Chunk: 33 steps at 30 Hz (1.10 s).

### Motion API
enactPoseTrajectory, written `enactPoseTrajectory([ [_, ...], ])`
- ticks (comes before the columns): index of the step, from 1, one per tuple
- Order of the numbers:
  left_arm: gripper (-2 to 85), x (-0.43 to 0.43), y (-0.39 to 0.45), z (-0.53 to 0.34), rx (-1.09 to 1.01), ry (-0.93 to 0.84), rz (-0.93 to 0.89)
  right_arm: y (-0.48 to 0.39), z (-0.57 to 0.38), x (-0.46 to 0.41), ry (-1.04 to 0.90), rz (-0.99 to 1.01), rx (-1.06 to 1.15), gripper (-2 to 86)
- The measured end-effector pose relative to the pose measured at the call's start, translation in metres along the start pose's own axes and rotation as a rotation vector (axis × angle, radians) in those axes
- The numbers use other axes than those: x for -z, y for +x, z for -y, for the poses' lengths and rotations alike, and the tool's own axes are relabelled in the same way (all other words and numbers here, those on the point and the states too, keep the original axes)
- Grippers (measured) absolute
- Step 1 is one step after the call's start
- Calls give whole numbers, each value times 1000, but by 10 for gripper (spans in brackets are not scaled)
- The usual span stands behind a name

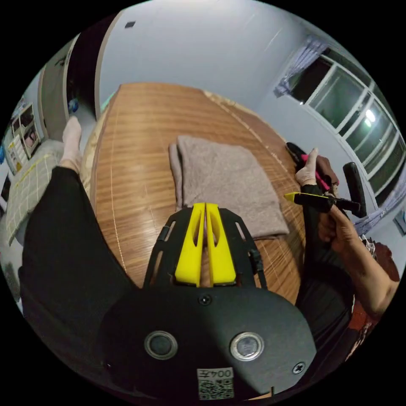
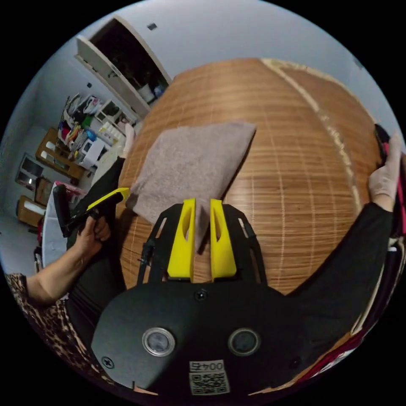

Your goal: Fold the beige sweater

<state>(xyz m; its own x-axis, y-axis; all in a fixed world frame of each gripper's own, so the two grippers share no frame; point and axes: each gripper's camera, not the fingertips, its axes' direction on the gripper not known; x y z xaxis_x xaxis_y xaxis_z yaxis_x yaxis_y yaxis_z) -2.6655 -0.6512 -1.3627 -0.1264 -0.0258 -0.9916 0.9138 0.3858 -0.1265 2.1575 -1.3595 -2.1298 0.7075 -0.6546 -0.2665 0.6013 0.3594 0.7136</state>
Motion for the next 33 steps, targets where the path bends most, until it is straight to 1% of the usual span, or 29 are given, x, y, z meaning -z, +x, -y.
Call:
enactPoseTrajectory([
  [1,2,9,8,-4,-45,53,-3,-12,-16,22,94,-36,19,68],
  [2,2,10,14,-7,-75,66,14,-28,-38,45,220,-87,43,72],
  [3,2,7,15,-8,-79,57,21,-37,-51,55,294,-123,56,74],
  [5,3,-7,19,-7,-77,6,16,-67,-103,75,564,-246,36,86],
  [6,3,-10,20,-7,-77,-1,15,-69,-114,74,604,-247,2,87],
  [7,4,-15,23,-7,-84,-10,19,-69,-129,66,632,-222,-81,87],
  [8,4,-19,27,-8,-98,-22,29,-69,-136,51,563,-184,-88,84],
  [9,5,-21,28,-8,-104,-32,36,-69,-137,43,511,-177,-86,80],
  [10,5,-26,32,-10,-117,-56,51,-71,-140,27,418,-199,-91,73],
  [11,5,-31,33,-11,-124,-87,61,-76,-144,15,387,-250,-89,76],
  [14,6,-43,29,-13,-86,-153,58,-93,-142,-6,313,-306,-27,99],
  [17,7,-45,24,-15,-46,-154,20,-99,-141,-25,246,-334,-30,100],
  [22,7,-46,29,-19,-63,-156,34,-112,-143,-39,232,-369,19,100],
  [28,7,-47,31,-23,-65,-159,33,-116,-139,-56,215,-406,24,99],
  [33,7,-48,34,-26,-73,-161,41,-118,-137,-65,207,-453,50,82],
])
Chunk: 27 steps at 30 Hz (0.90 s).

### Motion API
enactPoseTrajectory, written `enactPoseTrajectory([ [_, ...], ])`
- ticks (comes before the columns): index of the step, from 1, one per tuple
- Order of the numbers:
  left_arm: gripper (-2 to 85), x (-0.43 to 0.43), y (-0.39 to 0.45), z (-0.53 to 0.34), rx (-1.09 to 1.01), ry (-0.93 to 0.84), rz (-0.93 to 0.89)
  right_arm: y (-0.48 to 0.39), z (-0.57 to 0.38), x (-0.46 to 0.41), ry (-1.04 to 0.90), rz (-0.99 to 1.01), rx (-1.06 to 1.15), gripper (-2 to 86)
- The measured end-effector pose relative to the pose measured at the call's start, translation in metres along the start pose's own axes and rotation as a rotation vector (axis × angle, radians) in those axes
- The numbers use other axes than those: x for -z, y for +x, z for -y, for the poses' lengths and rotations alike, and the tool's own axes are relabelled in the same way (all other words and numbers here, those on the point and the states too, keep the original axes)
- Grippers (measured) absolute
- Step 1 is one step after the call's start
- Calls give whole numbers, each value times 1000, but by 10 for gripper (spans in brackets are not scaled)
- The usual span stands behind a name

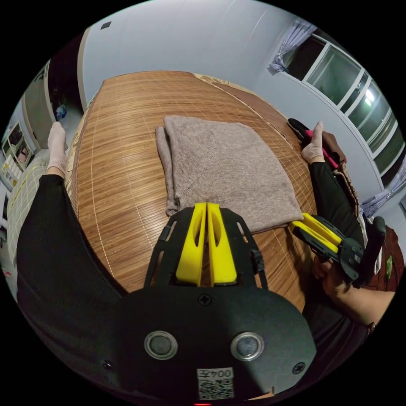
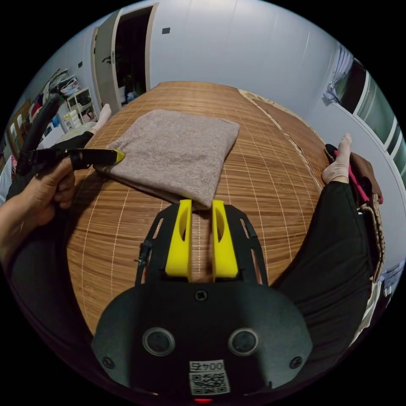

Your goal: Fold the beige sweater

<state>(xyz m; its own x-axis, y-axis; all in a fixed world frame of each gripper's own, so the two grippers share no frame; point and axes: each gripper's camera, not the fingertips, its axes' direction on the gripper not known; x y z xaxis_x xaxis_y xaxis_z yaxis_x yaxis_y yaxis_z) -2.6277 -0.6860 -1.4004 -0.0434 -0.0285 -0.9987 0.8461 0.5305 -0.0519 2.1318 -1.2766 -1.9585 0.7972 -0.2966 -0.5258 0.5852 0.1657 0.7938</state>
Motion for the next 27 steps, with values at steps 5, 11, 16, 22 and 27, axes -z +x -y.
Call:
enactPoseTrajectory([
  [5,7,-1,1,-2,-3,-2,5,5,0,0,31,-31,12,65],
  [11,6,-1,4,-4,-21,-9,26,22,-1,-7,-9,-97,28,38],
  [16,5,-1,3,-4,-26,-17,25,71,-5,-25,-108,-14,-122,40],
  [22,4,-1,2,-5,-25,-14,25,114,-9,-34,-156,110,-201,41],
  [27,3,-1,3,-5,-29,-12,34,170,-19,-19,-94,231,-386,63],
])
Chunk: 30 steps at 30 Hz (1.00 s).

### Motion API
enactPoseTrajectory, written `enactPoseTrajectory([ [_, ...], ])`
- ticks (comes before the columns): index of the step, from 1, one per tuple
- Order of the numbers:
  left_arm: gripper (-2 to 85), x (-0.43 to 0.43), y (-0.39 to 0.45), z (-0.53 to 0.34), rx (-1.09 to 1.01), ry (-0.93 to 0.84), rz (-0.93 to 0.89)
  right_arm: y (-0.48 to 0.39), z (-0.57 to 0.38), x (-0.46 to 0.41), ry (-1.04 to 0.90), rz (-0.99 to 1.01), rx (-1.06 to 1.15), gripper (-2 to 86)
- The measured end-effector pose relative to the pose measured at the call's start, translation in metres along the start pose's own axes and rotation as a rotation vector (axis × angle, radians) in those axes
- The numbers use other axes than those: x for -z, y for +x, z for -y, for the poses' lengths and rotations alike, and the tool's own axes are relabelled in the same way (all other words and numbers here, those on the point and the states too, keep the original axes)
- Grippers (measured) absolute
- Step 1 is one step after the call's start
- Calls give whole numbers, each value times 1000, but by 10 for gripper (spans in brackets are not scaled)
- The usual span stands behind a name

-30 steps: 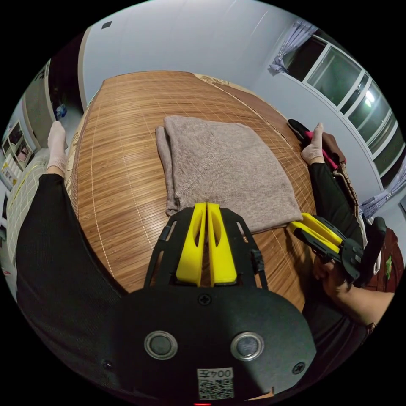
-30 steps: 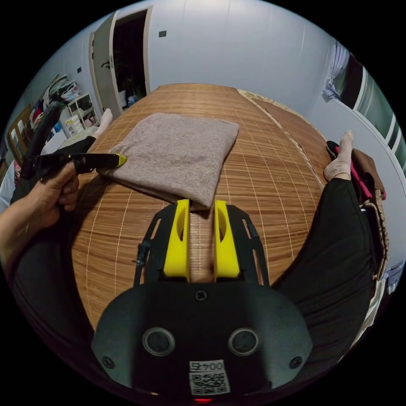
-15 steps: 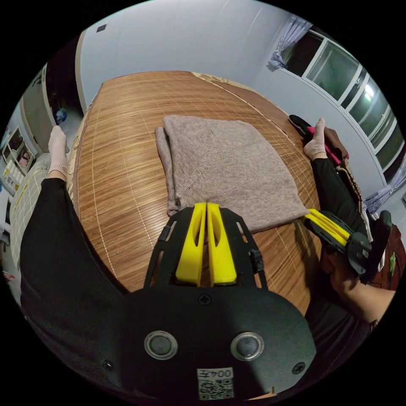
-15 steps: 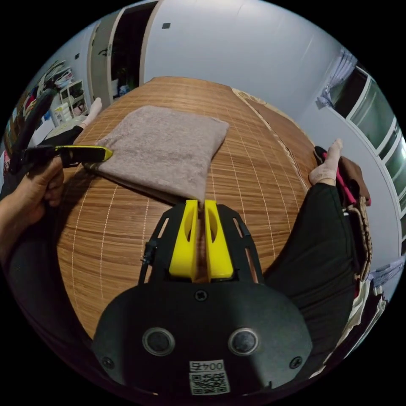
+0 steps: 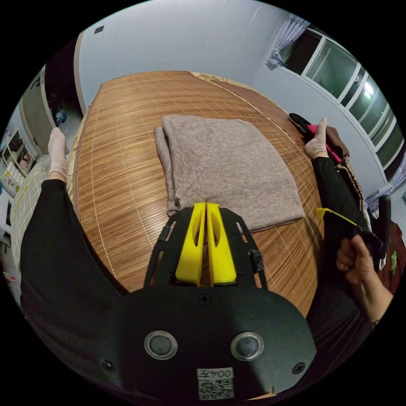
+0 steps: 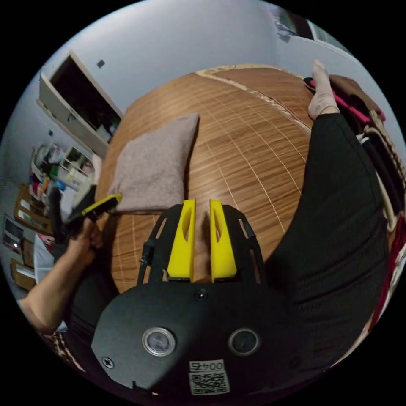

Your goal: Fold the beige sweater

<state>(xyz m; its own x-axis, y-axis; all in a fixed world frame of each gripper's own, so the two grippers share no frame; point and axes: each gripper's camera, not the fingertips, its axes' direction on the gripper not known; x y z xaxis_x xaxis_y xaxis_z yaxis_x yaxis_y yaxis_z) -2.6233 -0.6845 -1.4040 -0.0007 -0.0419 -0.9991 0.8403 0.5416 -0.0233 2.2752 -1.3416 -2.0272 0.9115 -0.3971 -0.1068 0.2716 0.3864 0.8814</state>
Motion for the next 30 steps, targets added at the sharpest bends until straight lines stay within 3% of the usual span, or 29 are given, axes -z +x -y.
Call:
enactPoseTrajectory([
  [3,3,0,-1,0,3,1,-4,35,19,2,68,202,-75,91],
  [7,3,0,-4,1,5,1,-16,75,58,-32,2,416,-172,133],
  [14,2,0,-6,4,7,2,-22,102,89,-84,-163,640,-164,83],
  [16,2,0,-6,5,0,0,-18,103,96,-83,-169,612,-136,67],
  [20,2,-3,3,8,-54,-13,6,92,107,-77,-143,355,40,58],
  [30,2,-6,-1,16,-38,-8,-11,140,84,-73,-169,572,-223,97],
])
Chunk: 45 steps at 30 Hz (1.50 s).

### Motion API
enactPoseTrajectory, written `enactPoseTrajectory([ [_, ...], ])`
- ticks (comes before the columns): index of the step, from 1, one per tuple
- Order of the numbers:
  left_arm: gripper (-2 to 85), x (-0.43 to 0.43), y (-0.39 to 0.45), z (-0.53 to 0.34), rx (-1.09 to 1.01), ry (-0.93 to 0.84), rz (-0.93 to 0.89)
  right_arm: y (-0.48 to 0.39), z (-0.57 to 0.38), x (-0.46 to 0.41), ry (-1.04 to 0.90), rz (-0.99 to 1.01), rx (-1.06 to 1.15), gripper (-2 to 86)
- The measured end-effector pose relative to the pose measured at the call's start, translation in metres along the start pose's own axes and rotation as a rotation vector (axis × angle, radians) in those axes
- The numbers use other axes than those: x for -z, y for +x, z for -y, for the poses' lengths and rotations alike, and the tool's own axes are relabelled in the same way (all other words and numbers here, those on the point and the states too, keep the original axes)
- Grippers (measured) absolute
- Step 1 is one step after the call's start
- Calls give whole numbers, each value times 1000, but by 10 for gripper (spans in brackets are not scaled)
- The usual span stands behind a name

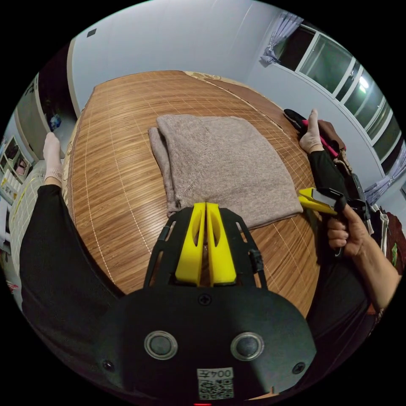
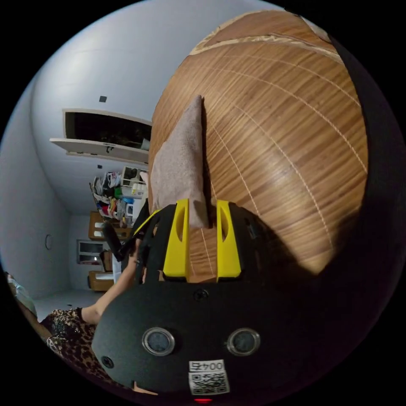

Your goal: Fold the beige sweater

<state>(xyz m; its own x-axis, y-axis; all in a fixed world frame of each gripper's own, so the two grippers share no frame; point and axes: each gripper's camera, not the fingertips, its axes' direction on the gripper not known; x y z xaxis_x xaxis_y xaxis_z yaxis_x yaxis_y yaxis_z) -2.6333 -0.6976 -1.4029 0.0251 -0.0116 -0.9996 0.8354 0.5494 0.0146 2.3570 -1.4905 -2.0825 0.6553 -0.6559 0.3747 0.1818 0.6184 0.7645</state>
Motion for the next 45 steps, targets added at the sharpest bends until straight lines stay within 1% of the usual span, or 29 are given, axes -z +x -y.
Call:
enactPoseTrajectory([
  [1,2,0,0,1,1,0,0,-1,-2,-4,-20,9,-1,91],
  [2,2,-1,0,2,2,0,-1,-5,-1,-10,-49,-16,17,66],
  [4,3,-1,-1,4,4,0,-5,-13,1,-20,-101,-77,50,48],
  [7,3,-2,-2,7,11,0,-13,-25,7,-21,-97,-174,92,43],
  [9,3,-3,-2,9,8,1,-9,-30,8,-22,-103,-196,85,46],
  [11,3,-4,-1,11,7,1,-7,-42,9,-16,-113,-272,80,51],
  [12,3,-4,-1,12,8,1,-8,-46,8,-11,-81,-302,89,51],
  [14,3,-5,-1,14,12,2,-11,-76,8,4,57,-352,214,67],
  [15,4,-5,-1,15,12,1,-11,-84,9,5,89,-362,253,71],
  [17,3,-6,0,18,13,2,-11,-118,15,0,208,-374,424,86],
  [19,4,-7,1,20,11,2,-9,-136,24,-16,240,-363,522,107],
  [21,4,-8,2,22,7,3,-6,-148,35,-41,221,-396,586,122],
  [23,5,-9,4,25,2,5,1,-156,47,-73,143,-463,663,126],
  [24,5,-10,4,25,0,5,4,-156,49,-80,123,-486,673,127],
  [26,5,-11,6,28,-2,5,5,-149,55,-105,26,-597,697,127],
  [27,6,-12,6,29,-2,4,4,-147,55,-109,18,-614,711,127],
  [29,7,-13,6,32,2,3,-1,-141,56,-110,51,-565,722,127],
  [34,21,-14,9,39,0,0,-14,-140,73,-113,29,-500,682,127],
  [35,29,-9,13,42,-8,3,5,-140,75,-114,32,-493,680,126],
  [36,33,-4,16,43,-15,20,24,-141,76,-115,32,-492,681,126],
  [38,52,18,33,48,-74,130,71,-142,82,-117,32,-488,681,126],
  [39,56,21,37,51,-86,150,77,-142,84,-117,32,-485,679,126],
  [41,65,25,46,76,-101,187,47,-141,91,-118,31,-463,664,127],
  [45,73,6,52,127,-94,188,53,-141,101,-119,32,-452,657,127],
])
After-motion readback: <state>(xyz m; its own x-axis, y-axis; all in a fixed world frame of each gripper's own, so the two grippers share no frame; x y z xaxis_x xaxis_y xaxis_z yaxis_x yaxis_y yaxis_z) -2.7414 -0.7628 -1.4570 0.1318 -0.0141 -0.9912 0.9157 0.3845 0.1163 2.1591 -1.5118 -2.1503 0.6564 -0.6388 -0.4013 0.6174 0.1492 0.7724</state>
